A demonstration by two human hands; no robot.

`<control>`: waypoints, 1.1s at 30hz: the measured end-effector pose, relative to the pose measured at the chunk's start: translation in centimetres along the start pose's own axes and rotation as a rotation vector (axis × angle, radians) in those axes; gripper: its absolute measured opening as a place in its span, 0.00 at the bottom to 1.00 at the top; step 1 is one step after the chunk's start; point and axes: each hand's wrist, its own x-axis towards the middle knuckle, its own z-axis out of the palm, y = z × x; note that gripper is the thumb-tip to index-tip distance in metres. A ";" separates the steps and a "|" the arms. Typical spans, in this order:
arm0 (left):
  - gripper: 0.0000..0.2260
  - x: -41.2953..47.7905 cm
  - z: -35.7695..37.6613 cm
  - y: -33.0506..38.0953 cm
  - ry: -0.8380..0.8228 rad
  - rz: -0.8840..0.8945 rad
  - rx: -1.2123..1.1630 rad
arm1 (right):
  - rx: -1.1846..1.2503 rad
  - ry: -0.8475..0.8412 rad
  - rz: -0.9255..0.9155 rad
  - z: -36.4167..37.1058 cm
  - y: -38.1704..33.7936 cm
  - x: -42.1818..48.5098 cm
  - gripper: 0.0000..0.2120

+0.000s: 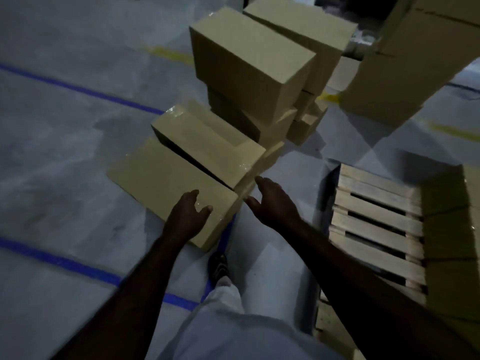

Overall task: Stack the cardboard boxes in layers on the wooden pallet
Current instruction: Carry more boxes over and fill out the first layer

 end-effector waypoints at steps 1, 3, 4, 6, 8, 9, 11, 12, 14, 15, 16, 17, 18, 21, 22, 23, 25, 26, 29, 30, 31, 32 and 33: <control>0.31 1.3 -0.7 -0.8 0.007 -0.027 -0.007 | 0.000 -0.023 -0.017 0.6 -1.0 1.8 0.33; 0.31 3.9 -1.9 -2.4 0.017 -0.070 -0.002 | -0.018 -0.072 -0.048 2.0 -2.9 5.3 0.33; 0.31 5.1 -2.5 -3.4 0.027 -0.104 -0.007 | -0.030 -0.096 -0.058 2.8 -3.9 7.2 0.33; 0.30 7.5 -3.5 -5.5 0.053 -0.174 -0.024 | -0.043 -0.149 -0.079 5.0 -5.5 10.8 0.32; 0.30 9.9 -4.0 -7.9 0.076 -0.243 -0.038 | -0.057 -0.214 -0.097 7.5 -6.4 14.1 0.32; 0.30 11.2 -4.0 -9.2 0.087 -0.277 -0.047 | -0.068 -0.247 -0.106 8.9 -6.7 15.9 0.32; 0.30 13.5 -3.5 -11.9 0.098 -0.347 -0.076 | -0.068 -0.296 -0.112 11.8 -7.0 19.2 0.32; 0.30 14.4 -3.2 -13.0 0.103 -0.379 -0.089 | -0.067 -0.310 -0.113 13.0 -7.0 20.7 0.32; 0.29 16.2 -2.2 -15.4 0.119 -0.463 -0.113 | -0.089 -0.357 -0.122 16.0 -7.1 23.7 0.31; 0.29 17.1 -1.5 -16.4 0.130 -0.498 -0.122 | -0.106 -0.380 -0.128 17.4 -7.1 25.2 0.30; 0.29 17.9 -0.9 -17.4 0.137 -0.528 -0.129 | -0.122 -0.400 -0.138 18.7 -7.1 26.6 0.29; 0.29 18.4 -0.3 -18.1 0.144 -0.555 -0.135 | -0.133 -0.414 -0.145 19.9 -7.0 27.7 0.28; 0.29 19.1 0.3 -18.9 0.151 -0.588 -0.146 | -0.141 -0.428 -0.152 21.4 -6.9 28.8 0.27; 0.30 20.9 2.2 -20.8 0.162 -0.677 -0.194 | -0.152 -0.441 -0.162 24.9 -6.7 31.5 0.24; 0.30 21.3 2.7 -21.1 0.169 -0.700 -0.225 | -0.149 -0.451 -0.156 25.7 -6.6 32.0 0.24; 0.31 21.8 3.2 -21.4 0.185 -0.723 -0.266 | -0.147 -0.466 -0.146 26.5 -6.6 32.6 0.25; 0.32 22.3 3.9 -21.7 0.251 -0.754 -0.344 | -0.112 -0.489 -0.089 27.4 -6.4 33.4 0.30; 0.32 22.6 4.1 -21.8 0.290 -0.761 -0.373 | -0.079 -0.494 -0.053 27.7 -6.2 33.7 0.33; 0.32 23.0 4.3 -21.7 0.347 -0.776 -0.448 | -0.053 -0.497 -0.018 27.8 -5.7 34.1 0.37; 0.32 22.9 4.1 -21.5 0.349 -0.789 -0.462 | -0.059 -0.499 -0.014 27.7 -5.7 34.0 0.36; 0.33 22.7 3.7 -21.3 0.348 -0.804 -0.467 | -0.064 -0.500 -0.013 27.3 -5.9 33.8 0.35; 0.34 22.5 3.3 -21.1 0.348 -0.813 -0.463 | -0.066 -0.496 -0.018 26.9 -6.2 33.6 0.34; 0.36 22.1 2.7 -20.7 0.349 -0.815 -0.453 | -0.071 -0.485 -0.028 26.2 -6.6 33.2 0.34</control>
